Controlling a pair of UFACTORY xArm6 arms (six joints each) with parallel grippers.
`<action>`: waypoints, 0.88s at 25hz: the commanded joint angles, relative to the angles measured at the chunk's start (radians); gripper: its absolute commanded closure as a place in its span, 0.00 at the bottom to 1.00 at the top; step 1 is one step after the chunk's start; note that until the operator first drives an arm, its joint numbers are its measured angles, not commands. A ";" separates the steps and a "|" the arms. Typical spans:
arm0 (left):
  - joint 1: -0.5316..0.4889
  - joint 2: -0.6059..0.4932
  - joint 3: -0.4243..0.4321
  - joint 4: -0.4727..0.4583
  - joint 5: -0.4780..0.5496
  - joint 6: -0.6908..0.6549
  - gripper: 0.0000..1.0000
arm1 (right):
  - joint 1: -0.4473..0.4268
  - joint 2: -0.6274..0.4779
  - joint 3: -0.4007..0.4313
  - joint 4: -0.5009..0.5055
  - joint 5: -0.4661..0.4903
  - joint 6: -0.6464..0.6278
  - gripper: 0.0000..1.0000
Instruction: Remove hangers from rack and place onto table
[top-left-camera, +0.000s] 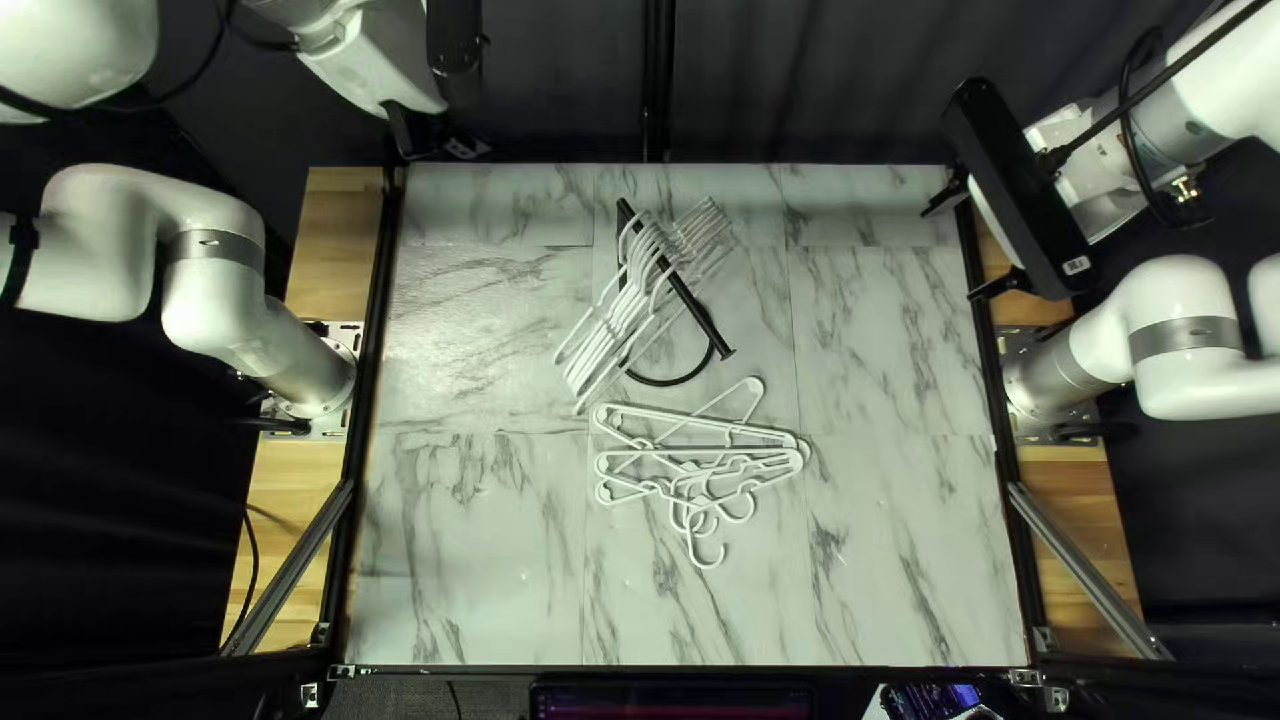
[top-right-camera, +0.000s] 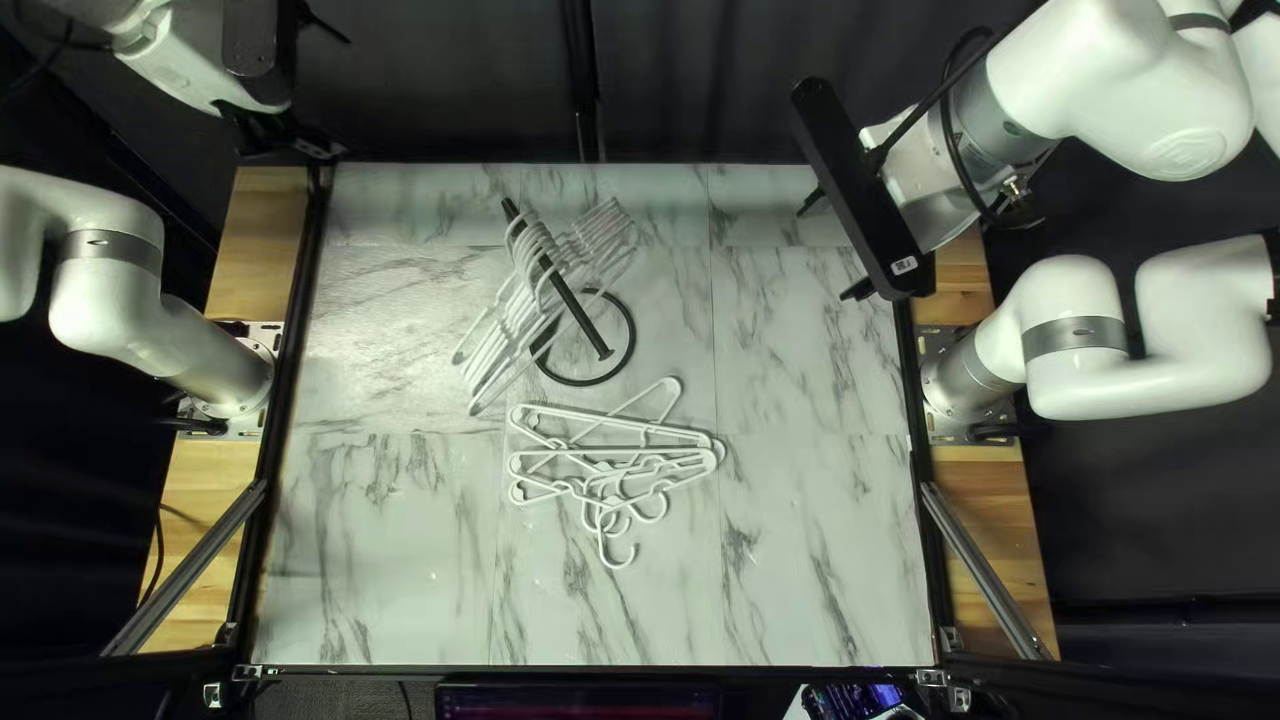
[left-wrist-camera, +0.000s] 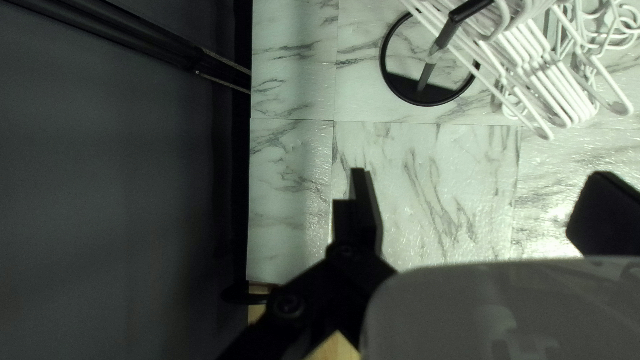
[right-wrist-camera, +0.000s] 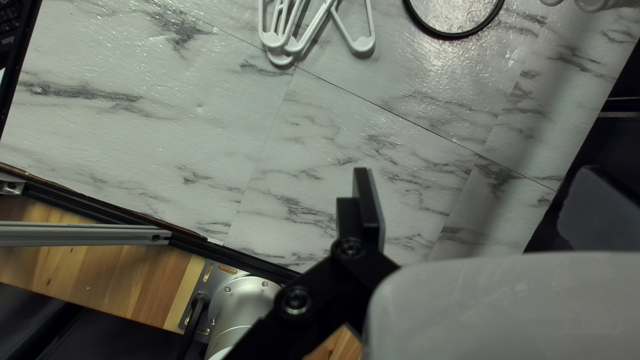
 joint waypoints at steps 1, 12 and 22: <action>-0.122 -0.056 0.060 0.068 -0.001 -0.093 0.00 | 0.000 0.000 0.000 0.000 0.000 0.000 0.00; -0.165 -0.059 0.036 0.070 0.044 -0.132 0.00 | 0.000 0.000 0.000 0.000 0.000 0.000 0.00; -0.132 -0.013 0.040 0.052 -0.059 -0.131 0.00 | 0.000 0.000 0.000 0.000 0.000 0.000 0.00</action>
